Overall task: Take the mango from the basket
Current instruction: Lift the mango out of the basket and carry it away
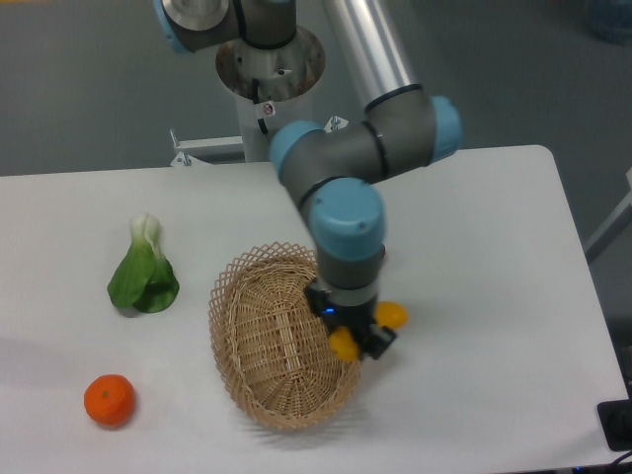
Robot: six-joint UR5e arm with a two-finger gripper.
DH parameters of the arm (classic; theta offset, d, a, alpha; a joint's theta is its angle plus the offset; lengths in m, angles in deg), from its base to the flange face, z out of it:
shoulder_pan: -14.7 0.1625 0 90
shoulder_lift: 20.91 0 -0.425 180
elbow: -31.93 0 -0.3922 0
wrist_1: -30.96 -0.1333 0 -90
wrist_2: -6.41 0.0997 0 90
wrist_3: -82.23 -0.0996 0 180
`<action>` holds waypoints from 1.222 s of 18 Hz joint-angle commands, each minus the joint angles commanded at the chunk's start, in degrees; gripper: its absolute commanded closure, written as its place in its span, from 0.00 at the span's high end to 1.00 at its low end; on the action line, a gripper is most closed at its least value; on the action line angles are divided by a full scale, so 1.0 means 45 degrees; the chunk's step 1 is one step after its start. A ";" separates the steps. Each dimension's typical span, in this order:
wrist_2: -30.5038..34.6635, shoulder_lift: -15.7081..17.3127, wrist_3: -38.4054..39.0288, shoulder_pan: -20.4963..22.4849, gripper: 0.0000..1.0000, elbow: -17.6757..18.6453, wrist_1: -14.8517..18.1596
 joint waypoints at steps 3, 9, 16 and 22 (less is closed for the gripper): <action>-0.0059 -0.0118 -0.0625 0.0684 0.31 -0.0118 -0.0019; 0.0039 -0.0878 -0.1524 0.1837 0.32 -0.1074 0.0097; -0.0274 -0.1191 -0.2189 0.2288 0.33 -0.2128 0.1639; -0.0254 -0.1231 -0.2189 0.2288 0.33 -0.2208 0.1758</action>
